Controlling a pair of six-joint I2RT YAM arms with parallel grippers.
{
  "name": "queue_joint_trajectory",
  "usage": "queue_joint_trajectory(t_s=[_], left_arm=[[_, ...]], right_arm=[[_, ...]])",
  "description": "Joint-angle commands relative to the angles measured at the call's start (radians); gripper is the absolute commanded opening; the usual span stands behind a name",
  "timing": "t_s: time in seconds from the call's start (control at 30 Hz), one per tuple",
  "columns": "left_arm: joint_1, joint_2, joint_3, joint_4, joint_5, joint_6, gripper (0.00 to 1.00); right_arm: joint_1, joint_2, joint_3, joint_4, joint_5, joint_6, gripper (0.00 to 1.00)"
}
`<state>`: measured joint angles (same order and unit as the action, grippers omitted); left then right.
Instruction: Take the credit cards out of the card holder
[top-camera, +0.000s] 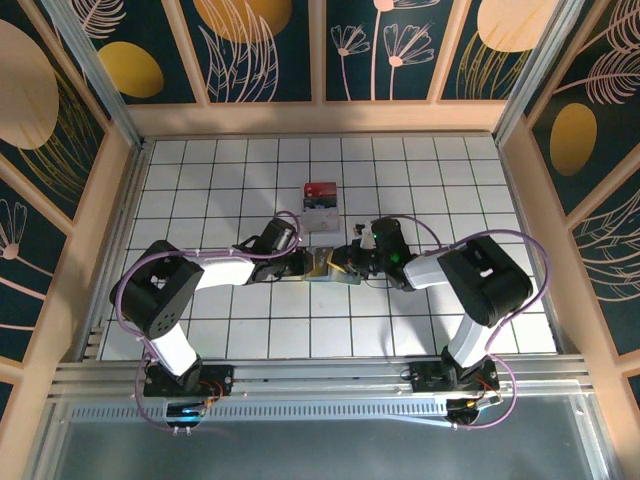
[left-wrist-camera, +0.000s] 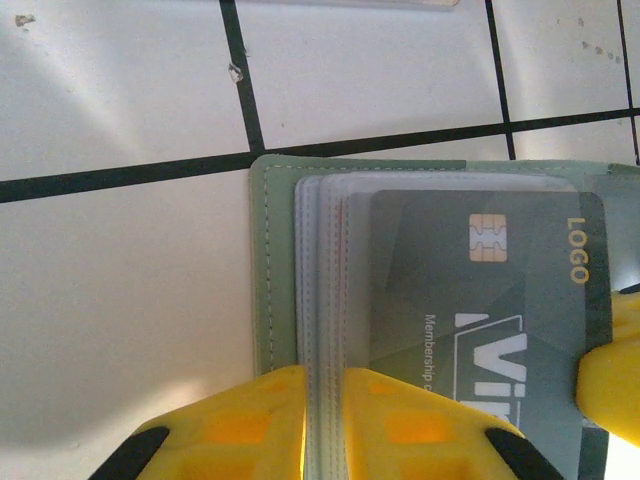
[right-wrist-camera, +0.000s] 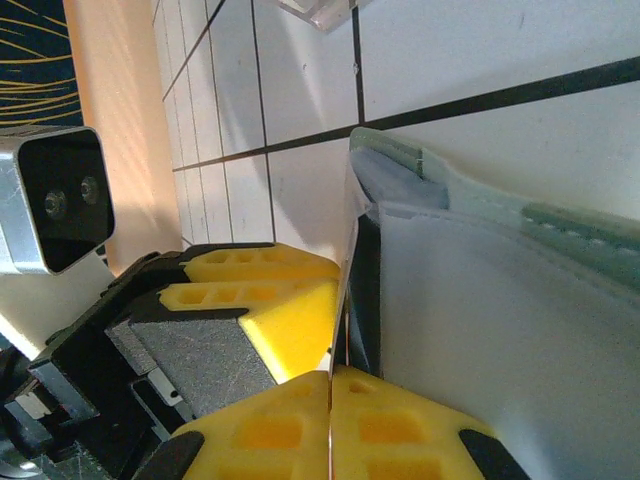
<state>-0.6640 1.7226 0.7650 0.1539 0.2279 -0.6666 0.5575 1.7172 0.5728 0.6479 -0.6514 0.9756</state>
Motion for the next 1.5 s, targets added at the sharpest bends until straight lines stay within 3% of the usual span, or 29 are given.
queue_joint_trajectory(t_s=[0.0,0.27,0.73,1.03,1.23,1.47], left_arm=[[-0.015,0.054,-0.015,-0.093,0.004,-0.013,0.17],[-0.015,0.049,-0.021,-0.094,-0.001,-0.021,0.17],[-0.016,0.025,-0.02,-0.094,-0.01,-0.034,0.16],[-0.015,-0.003,-0.009,-0.108,-0.037,-0.031,0.19],[-0.016,-0.079,0.027,-0.118,-0.033,-0.001,0.29],[-0.015,-0.114,0.086,-0.097,-0.015,0.04,0.32]], right_arm=[[-0.004,-0.055,-0.005,0.069,-0.053,-0.005,0.07],[-0.005,-0.084,-0.007,-0.036,-0.02,-0.051,0.01],[-0.049,-0.152,0.068,-0.416,0.143,-0.209,0.0],[-0.065,-0.188,0.079,-0.446,0.15,-0.236,0.0],[-0.067,-0.181,0.09,-0.448,0.141,-0.233,0.0],[-0.065,-0.167,0.104,-0.458,0.141,-0.232,0.0]])
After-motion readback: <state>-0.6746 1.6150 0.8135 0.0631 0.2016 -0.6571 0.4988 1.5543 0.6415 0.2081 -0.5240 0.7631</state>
